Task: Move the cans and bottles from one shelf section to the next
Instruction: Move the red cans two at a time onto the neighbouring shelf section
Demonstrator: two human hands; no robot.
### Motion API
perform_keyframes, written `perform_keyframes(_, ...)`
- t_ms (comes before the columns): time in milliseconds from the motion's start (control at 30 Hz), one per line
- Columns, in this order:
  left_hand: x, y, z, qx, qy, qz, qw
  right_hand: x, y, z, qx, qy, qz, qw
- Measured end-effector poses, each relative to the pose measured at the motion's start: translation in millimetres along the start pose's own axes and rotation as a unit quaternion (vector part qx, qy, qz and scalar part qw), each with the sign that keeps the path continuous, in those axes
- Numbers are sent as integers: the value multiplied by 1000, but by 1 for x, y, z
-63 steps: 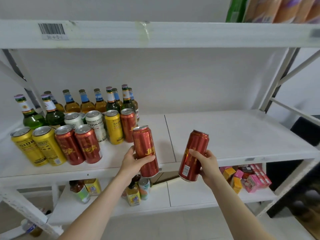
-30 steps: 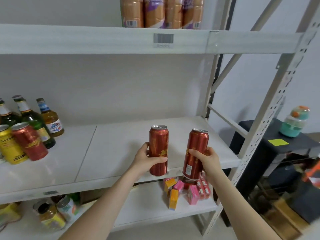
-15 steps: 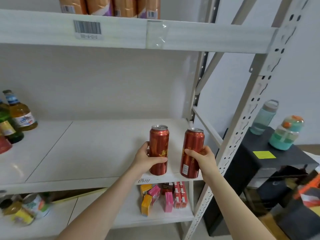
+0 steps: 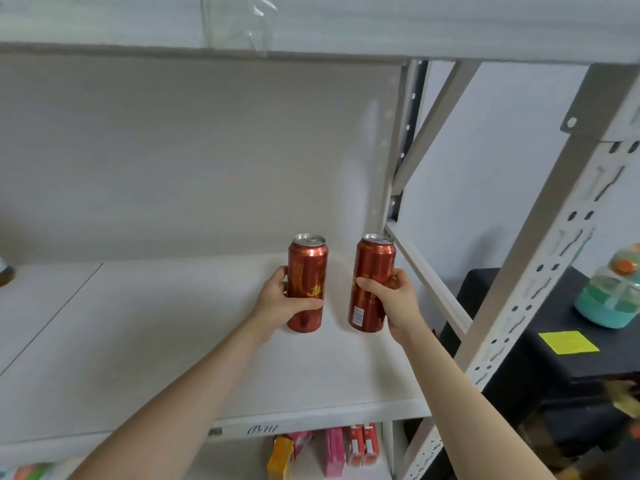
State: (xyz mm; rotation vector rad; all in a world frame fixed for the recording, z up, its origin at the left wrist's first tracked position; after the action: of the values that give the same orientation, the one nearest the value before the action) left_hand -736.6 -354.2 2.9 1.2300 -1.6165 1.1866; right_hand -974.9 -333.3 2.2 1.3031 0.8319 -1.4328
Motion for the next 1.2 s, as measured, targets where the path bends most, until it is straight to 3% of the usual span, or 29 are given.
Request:
perform_keyframes(700,9,10,131,41,53,-51,996,59,32,152,-18,-60,14,998)
perform_keyframes(1200,-5,9,140,-1,63,-34,997,73,30,158,-33,-56,-9,998)
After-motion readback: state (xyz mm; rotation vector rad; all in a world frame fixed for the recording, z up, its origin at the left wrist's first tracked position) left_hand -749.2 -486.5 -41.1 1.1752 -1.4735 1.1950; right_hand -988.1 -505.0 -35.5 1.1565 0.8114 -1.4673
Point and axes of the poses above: each hand's wrist, its own z-axis towards the middle knuckle, its own y-axis out of the palm, x = y × z, the point moved 8 cm from there along z, towards the middle knuckle, and after that the axes turned 13 degrees about -y, right-handed, at the moved point
